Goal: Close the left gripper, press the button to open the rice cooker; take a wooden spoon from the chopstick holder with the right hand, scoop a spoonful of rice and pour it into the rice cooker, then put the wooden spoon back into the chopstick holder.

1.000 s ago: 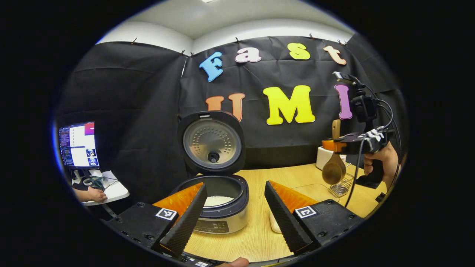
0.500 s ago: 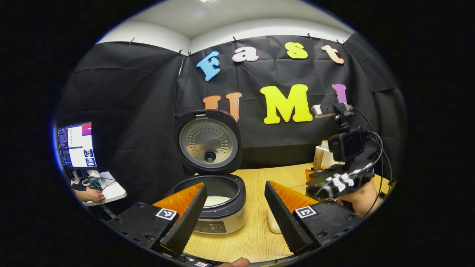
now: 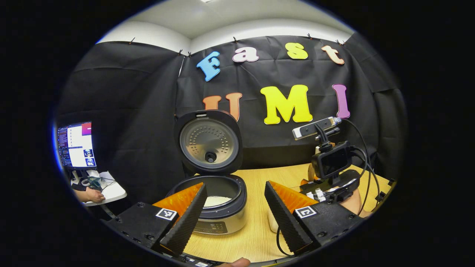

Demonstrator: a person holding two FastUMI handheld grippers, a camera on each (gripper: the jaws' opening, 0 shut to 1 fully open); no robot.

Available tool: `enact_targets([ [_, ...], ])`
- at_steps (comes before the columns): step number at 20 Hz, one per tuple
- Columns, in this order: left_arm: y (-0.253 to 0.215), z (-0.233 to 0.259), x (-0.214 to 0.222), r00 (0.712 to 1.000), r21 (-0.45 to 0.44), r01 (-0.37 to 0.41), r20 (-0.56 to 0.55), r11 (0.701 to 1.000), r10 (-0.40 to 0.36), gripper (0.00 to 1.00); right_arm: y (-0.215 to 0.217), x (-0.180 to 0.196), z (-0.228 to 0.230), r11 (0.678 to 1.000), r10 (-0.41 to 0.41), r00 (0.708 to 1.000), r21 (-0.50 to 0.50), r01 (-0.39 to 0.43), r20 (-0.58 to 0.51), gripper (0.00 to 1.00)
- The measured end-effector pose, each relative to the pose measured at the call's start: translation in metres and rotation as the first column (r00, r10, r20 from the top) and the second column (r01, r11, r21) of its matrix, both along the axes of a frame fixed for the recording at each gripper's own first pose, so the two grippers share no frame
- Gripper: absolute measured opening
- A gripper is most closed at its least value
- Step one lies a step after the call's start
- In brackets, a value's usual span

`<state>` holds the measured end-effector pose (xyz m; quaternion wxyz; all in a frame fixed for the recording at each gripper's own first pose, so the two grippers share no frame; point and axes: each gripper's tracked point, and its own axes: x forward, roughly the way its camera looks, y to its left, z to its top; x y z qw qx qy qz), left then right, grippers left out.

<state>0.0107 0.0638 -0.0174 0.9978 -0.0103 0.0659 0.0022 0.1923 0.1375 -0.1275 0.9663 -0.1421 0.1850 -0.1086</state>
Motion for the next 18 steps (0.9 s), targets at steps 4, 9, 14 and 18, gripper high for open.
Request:
enact_targets([
  [4, 0.004, -0.001, 0.001, 1.0, 0.0, 0.004, 0.0, 1.0, -0.004, 0.99, 0.021, 0.004, -0.006, 1.0, 0.022, 1.0, 0.004, -0.022, -0.013, 0.07],
  [9, 0.009, -0.002, 0.003, 1.0, -0.017, 0.004, -0.005, 1.0, -0.005, 0.99, 0.051, -0.001, -0.008, 0.997, 0.067, 0.998, 0.044, -0.067, -0.002, 0.08],
  [14, 0.013, -0.002, 0.002, 1.0, -0.039, 0.013, 0.0, 0.999, -0.013, 0.99, 0.089, -0.015, -0.011, 0.969, 0.17, 0.986, 0.184, -0.166, -0.003, 0.08],
  [18, 0.018, -0.004, 0.004, 1.0, -0.061, 0.009, -0.009, 0.998, -0.009, 0.99, 0.089, -0.025, -0.011, 0.92, 0.182, 0.983, 0.357, -0.161, -0.025, 0.08],
])
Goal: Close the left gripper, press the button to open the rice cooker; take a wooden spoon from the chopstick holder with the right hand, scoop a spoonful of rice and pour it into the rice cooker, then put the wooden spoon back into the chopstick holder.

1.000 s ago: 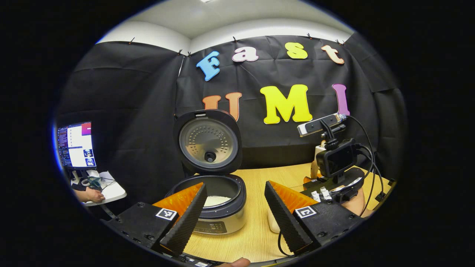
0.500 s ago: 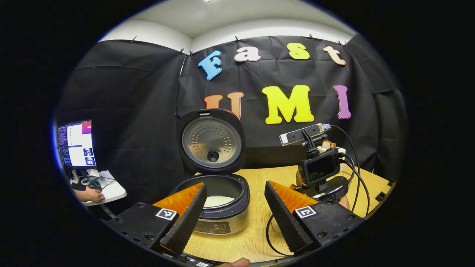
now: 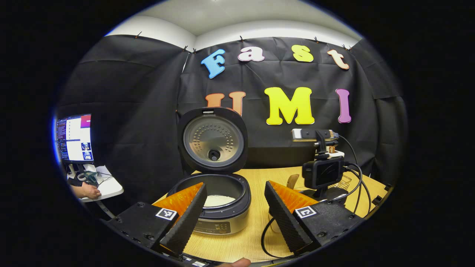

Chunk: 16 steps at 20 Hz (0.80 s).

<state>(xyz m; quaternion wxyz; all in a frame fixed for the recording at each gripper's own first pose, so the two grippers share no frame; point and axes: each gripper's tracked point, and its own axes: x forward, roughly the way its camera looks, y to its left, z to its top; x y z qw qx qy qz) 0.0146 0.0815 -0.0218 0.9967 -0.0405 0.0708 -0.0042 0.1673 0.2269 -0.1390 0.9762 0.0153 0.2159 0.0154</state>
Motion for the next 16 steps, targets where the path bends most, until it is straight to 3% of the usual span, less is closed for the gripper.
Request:
enact_targets([
  [3, -0.003, -0.001, 0.001, 1.0, -0.014, 0.006, -0.005, 1.0, -0.006, 0.99, -0.005, -0.006, -0.005, 0.984, 0.021, 0.994, 0.181, -0.001, -0.106, 0.08],
  [6, -0.009, -0.002, 0.002, 1.0, -0.011, 0.017, -0.006, 1.0, -0.018, 0.99, -0.016, -0.004, -0.007, 0.935, 0.032, 0.979, 0.352, 0.041, -0.201, 0.08],
  [10, -0.021, -0.002, 0.003, 0.999, 0.003, 0.043, -0.006, 0.999, -0.043, 0.99, -0.028, -0.003, -0.011, 0.846, 0.046, 0.964, 0.524, 0.101, -0.26, 0.08],
  [14, -0.023, -0.004, 0.004, 0.999, 0.017, 0.047, -0.009, 0.999, -0.047, 0.99, -0.039, -0.004, -0.013, 0.761, 0.044, 0.955, 0.629, 0.158, -0.293, 0.07],
  [16, -0.019, -0.004, 0.004, 0.999, 0.012, 0.038, -0.008, 0.999, -0.038, 1.0, -0.044, -0.001, -0.002, 0.714, 0.056, 0.962, 0.685, 0.149, -0.268, 0.07],
])
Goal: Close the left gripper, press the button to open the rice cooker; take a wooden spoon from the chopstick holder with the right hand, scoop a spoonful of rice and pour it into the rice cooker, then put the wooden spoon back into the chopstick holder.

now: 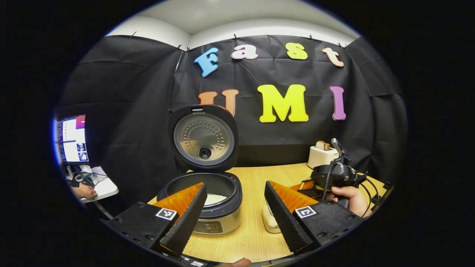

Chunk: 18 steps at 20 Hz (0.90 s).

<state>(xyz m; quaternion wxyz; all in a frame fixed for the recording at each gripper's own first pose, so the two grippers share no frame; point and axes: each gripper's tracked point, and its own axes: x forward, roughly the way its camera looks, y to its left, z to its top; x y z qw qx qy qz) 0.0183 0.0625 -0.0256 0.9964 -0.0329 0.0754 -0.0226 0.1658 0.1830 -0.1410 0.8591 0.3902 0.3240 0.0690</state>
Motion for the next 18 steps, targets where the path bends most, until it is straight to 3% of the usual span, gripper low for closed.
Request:
enact_targets([
  [6, 0.012, -0.004, 0.001, 0.999, -0.01, -0.03, -0.01, 0.999, 0.03, 1.0, -0.019, 0.0, 0.015, 0.987, -0.063, 0.998, 0.151, 0.06, 0.016, 0.07],
  [8, 0.012, -0.004, 0.002, 0.999, -0.01, -0.032, -0.011, 0.999, 0.032, 0.99, -0.027, -0.001, 0.018, 0.984, -0.085, 0.996, 0.162, 0.081, 0.019, 0.05],
  [10, 0.013, -0.004, 0.003, 0.999, -0.008, -0.032, -0.012, 0.999, 0.032, 1.0, -0.039, 0.0, 0.024, 0.98, -0.115, 0.992, 0.168, 0.106, 0.045, 0.1],
  [12, 0.012, -0.005, 0.003, 0.999, -0.004, -0.034, -0.014, 0.999, 0.034, 0.99, -0.045, -0.001, 0.033, 0.974, -0.126, 0.989, 0.199, 0.109, 0.075, 0.05],
  [18, 0.012, -0.006, 0.003, 0.999, 0.001, -0.038, -0.016, 0.999, 0.038, 0.99, -0.074, -0.008, 0.051, 0.923, -0.159, 0.984, 0.365, 0.118, 0.084, 0.07],
])
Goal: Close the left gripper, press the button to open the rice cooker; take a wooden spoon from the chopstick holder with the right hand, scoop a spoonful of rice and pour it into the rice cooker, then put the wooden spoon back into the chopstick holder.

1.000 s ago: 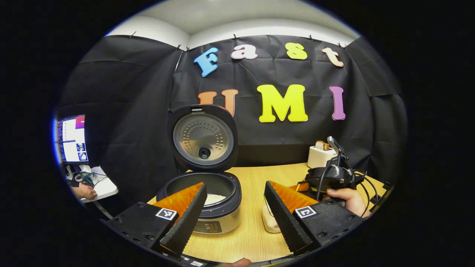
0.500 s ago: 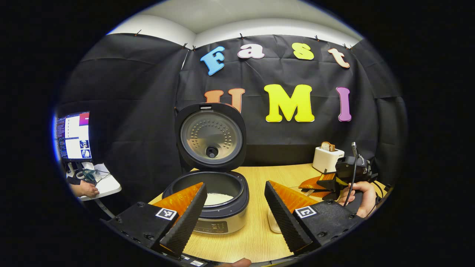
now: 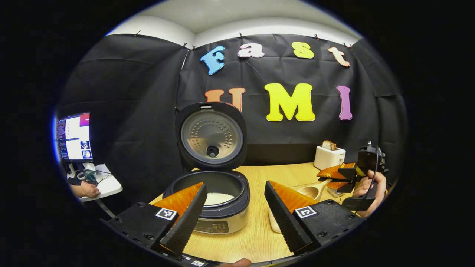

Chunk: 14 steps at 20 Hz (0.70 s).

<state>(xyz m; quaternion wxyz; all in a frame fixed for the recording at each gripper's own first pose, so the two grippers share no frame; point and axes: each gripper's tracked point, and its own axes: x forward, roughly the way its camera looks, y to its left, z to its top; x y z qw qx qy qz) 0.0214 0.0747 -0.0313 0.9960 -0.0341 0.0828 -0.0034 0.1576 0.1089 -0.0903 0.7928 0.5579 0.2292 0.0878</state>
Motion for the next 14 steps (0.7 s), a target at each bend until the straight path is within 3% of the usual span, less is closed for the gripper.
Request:
enact_targets([
  [2, -0.001, -0.001, 0.0, 1.0, 0.001, 0.002, -0.004, 1.0, -0.002, 0.99, -0.012, 0.001, 0.002, 0.997, -0.012, 1.0, 0.076, 0.012, -0.002, 0.07],
  [5, 0.005, -0.001, 0.0, 1.0, 0.007, -0.011, -0.004, 1.0, 0.011, 0.99, -0.013, -0.002, 0.007, 0.969, 0.034, 0.999, 0.244, -0.025, -0.033, 0.07],
  [14, 0.034, 0.008, -0.008, 0.999, -0.027, -0.034, 0.037, 0.999, 0.035, 0.99, -0.011, -0.006, 0.036, 0.971, 0.029, 0.999, 0.239, -0.024, -0.017, 0.07],
])
